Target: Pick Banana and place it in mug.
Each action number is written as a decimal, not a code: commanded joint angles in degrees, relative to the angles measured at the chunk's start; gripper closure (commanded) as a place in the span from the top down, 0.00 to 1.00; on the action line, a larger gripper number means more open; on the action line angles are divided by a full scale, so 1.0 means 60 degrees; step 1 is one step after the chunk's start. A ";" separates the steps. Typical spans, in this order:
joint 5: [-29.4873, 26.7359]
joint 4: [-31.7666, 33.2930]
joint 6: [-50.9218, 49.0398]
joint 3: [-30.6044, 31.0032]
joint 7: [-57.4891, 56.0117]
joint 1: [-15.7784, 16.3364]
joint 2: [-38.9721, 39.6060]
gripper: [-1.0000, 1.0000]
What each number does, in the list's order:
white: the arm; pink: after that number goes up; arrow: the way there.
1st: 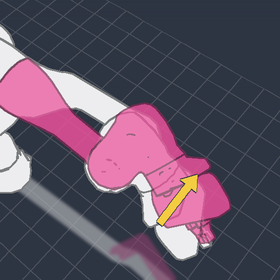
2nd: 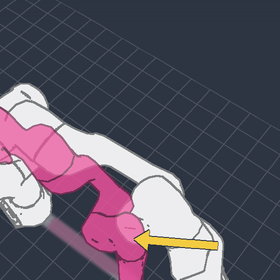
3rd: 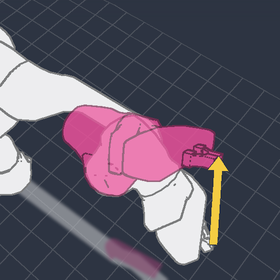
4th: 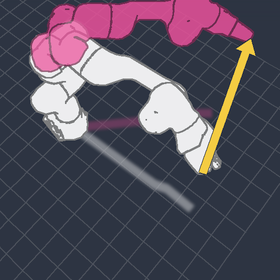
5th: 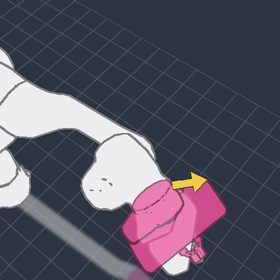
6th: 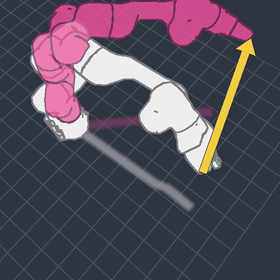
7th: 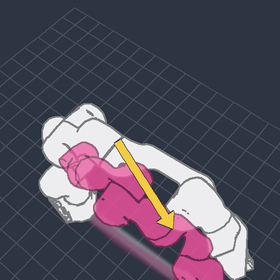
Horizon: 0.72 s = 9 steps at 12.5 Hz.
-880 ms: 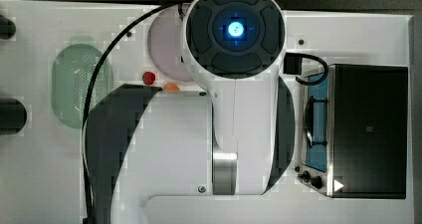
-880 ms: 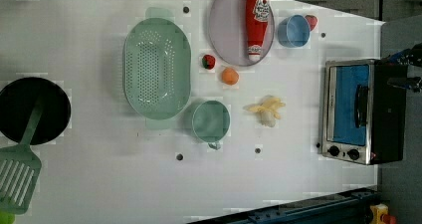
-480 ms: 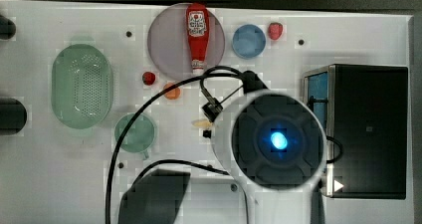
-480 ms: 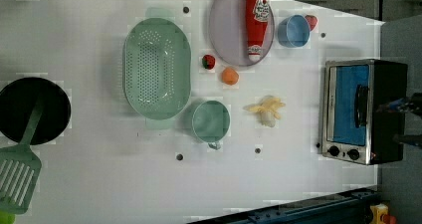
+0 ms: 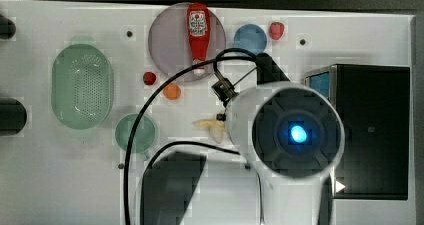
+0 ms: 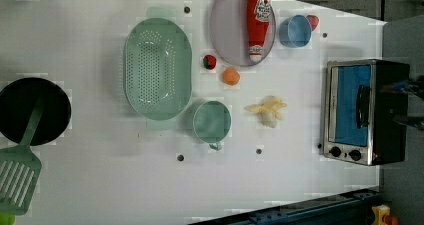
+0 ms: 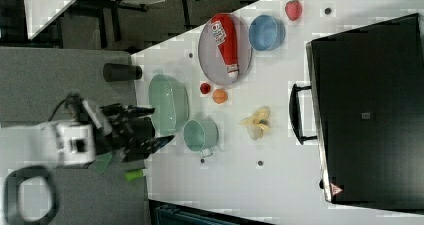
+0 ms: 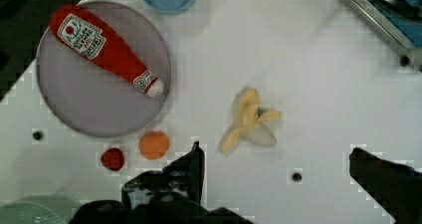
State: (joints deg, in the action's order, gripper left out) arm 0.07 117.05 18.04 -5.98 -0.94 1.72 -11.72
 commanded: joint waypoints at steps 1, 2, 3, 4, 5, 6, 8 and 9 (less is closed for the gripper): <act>-0.0032 0.1153 0.0987 0.0186 -0.2336 -0.0085 0.0999 1.00; -0.0033 0.1384 0.1566 0.0182 -0.2861 -0.0087 0.1272 1.00; -0.0033 0.1594 0.2201 0.0179 -0.3423 -0.0086 0.1541 1.00; -0.0033 0.1813 0.2820 0.0181 -0.4090 -0.0086 0.1807 1.00; -0.0033 0.2031 0.3372 0.0182 -0.4828 -0.0085 0.2069 1.00; -0.0033 0.2242 0.3834 0.0185 -0.5593 -0.0085 0.2344 1.00; -0.0033 0.2585 0.4536 0.0201 -0.6823 -0.0078 0.2982 1.00; -0.0033 0.2664 0.4730 0.0212 -0.6987 -0.0077 0.3299 1.00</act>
State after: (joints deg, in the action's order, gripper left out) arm 0.02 132.61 45.97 -4.92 -35.59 2.18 7.34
